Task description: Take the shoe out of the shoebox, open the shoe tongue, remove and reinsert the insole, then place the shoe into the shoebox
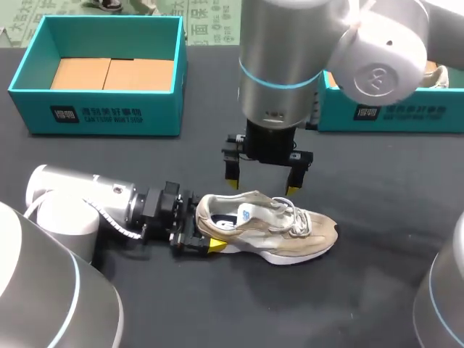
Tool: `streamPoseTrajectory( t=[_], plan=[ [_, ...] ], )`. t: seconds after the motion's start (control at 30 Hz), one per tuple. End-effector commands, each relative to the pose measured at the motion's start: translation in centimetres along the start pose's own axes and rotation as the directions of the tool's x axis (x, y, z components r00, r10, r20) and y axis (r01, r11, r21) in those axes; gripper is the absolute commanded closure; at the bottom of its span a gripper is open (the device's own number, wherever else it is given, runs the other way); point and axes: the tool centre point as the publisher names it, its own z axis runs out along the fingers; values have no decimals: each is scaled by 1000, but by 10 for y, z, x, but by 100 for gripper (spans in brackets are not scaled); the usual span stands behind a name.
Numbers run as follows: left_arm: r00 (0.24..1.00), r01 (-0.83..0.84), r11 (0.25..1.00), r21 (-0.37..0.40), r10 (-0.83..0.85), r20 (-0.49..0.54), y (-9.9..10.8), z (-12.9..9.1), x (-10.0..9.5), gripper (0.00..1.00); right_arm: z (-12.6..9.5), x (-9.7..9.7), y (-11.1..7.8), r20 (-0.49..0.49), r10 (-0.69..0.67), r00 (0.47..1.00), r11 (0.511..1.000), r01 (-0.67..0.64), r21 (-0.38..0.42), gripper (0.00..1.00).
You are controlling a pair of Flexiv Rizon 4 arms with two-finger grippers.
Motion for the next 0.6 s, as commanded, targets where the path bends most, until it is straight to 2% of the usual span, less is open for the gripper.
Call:
streamPoseTrajectory(
  t=[0.03, 0.23, 0.37, 0.6],
  plan=[
    [1000, 0, 1000, -1, 0, 1, 3, 2, 1, 100, 6, 7, -1, 26, 1, 1000, 1000, 0, -6, 0],
    [1000, 0, 1000, -1, 0, 1, 3, 2, 1, 100, 30, 18, -3, 74, -17, 997, 1000, 19, -19, 0],
    [1000, 0, 1000, -1, 0, 1, 3, 2, 1, 100, 37, 27, -5, 94, -38, 995, 999, 41, -30, 0],
    [1000, 0, 1000, -1, 0, 1, 3, 2, 1, 100, 37, 27, -5, 94, -38, 995, 999, 41, -30, 0]
  ],
)
